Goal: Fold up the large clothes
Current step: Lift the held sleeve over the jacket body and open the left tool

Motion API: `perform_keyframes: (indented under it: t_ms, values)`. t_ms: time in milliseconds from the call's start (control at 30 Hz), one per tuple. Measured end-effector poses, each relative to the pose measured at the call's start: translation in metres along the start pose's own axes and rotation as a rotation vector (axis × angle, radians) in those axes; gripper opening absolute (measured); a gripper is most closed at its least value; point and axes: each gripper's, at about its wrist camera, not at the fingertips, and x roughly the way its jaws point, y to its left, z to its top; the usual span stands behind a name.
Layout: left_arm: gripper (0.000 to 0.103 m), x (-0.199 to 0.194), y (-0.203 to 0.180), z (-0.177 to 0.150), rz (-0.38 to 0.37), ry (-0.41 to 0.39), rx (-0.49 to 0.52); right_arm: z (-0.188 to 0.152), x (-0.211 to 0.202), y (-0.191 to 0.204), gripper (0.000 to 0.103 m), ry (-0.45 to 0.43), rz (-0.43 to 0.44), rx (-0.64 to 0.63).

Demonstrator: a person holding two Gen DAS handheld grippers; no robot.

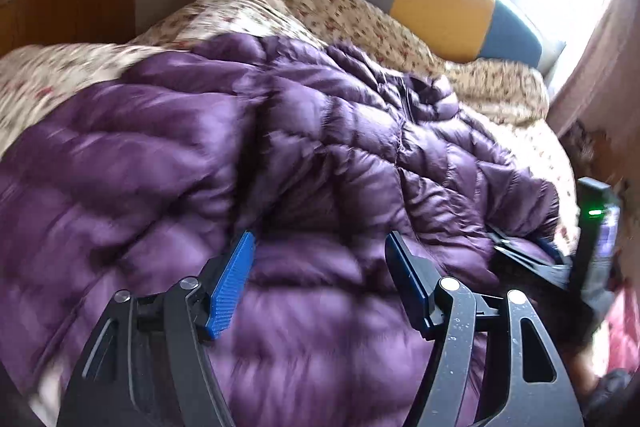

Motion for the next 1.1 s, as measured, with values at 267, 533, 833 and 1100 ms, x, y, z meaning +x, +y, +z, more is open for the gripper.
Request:
perform_keyframes:
  t_ms: [267, 533, 833, 1100]
  values:
    - [0.07, -0.122, 0.085, -0.085, -0.028, -0.028, -0.271, 0.0, -0.001, 0.0, 0.1, -0.002, -0.002, -0.001]
    - [0.07, -0.222, 0.211, -0.18, 0.11, -0.114, -0.683, 0.0, -0.002, -0.003, 0.1, -0.006, -0.004, -0.002]
    - [0.044, -0.243, 0.295, -0.184, 0.178, -0.264, -0.988, -0.001, -0.002, -0.003, 0.101, -0.008, -0.003, -0.001]
    - [0.012, -0.227, 0.302, -0.124, 0.24, -0.271, -0.846, -0.001, -0.002, -0.004, 0.101, -0.008, -0.003, -0.003]
